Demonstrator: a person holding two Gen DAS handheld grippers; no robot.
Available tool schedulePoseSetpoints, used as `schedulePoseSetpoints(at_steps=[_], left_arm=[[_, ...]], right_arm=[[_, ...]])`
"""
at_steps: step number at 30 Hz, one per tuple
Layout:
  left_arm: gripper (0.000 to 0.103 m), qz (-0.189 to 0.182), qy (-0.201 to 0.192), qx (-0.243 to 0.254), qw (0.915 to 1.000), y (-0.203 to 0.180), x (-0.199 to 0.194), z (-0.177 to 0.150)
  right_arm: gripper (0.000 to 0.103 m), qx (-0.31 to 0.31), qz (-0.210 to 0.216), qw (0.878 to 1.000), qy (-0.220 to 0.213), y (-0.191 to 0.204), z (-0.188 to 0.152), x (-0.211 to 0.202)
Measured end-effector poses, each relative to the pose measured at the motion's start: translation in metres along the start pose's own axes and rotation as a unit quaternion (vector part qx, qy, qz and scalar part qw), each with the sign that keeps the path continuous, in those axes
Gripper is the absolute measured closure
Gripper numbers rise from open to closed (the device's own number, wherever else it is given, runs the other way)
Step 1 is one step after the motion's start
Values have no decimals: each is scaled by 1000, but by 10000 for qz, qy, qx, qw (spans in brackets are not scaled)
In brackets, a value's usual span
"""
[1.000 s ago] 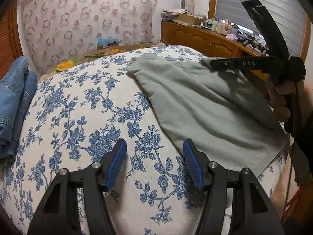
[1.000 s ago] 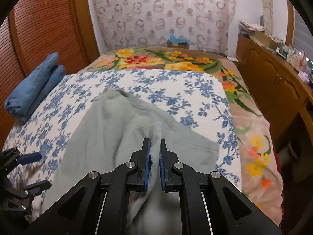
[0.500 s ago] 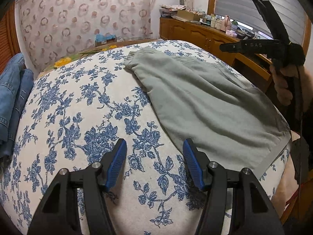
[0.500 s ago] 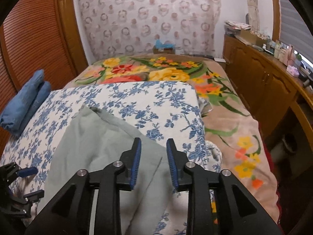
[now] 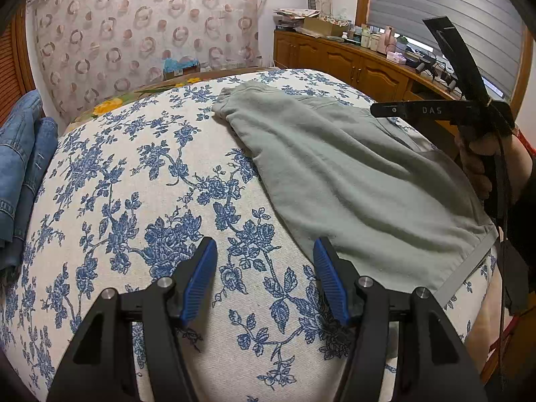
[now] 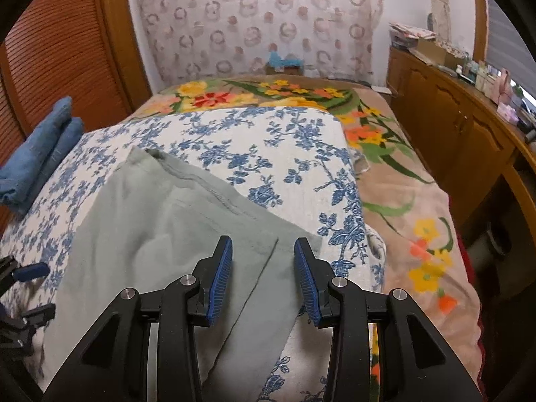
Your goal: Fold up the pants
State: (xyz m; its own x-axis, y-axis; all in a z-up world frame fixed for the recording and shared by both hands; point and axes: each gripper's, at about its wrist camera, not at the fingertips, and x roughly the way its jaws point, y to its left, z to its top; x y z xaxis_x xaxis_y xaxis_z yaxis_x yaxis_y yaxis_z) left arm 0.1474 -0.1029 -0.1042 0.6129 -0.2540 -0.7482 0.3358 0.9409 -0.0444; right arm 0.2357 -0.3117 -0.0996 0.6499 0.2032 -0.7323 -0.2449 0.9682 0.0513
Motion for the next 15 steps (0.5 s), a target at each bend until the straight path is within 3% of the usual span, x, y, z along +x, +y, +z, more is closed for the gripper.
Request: schedulePoseSetpoints(at_steps=[8,10,12,15], left_arm=[[43,0,-2,-1,10000,0,0,0],[43,3,-2,2,10000,0,0,0],[43,-2,-3,-2,10000,0,0,0],[43,3,-3,-1,10000,0,0,0]], right_arm=[[70,-539,-187,9983,136,19,0,18],[79,-576,-146,9981,147,20,1,19],[96,-696,-81,9974,168,23,1,19],[100,-958,150,9952,100,29,-2,12]])
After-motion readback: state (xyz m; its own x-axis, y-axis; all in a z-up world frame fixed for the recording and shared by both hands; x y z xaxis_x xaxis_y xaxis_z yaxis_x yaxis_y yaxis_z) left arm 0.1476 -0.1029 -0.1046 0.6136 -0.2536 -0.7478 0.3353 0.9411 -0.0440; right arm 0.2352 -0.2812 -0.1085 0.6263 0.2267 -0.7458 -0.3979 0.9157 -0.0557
